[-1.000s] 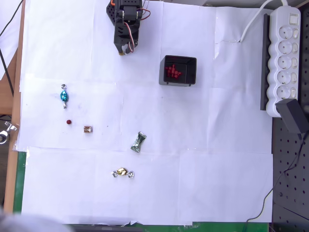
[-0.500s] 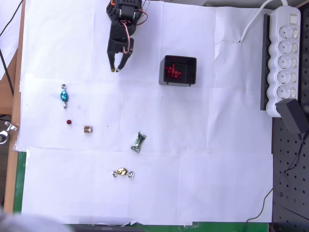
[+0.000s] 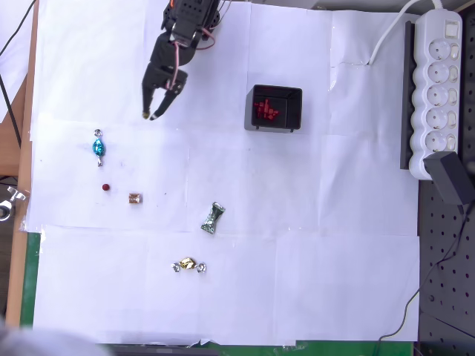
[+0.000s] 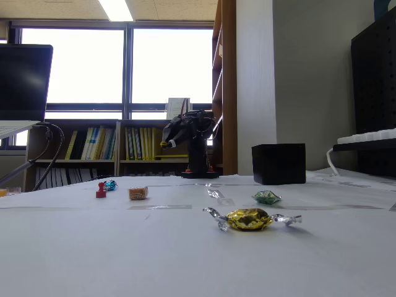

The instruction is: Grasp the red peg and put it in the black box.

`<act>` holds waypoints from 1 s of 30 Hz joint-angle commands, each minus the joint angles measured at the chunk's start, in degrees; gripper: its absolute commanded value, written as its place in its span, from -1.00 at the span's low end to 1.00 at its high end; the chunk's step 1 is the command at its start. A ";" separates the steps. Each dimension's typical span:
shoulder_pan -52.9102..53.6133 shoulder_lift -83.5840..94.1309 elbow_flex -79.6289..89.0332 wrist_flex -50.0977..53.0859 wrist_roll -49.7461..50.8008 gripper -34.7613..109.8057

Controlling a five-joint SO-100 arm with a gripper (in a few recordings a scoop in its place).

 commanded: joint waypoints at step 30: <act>-1.14 52.73 11.69 -56.16 3.52 -0.52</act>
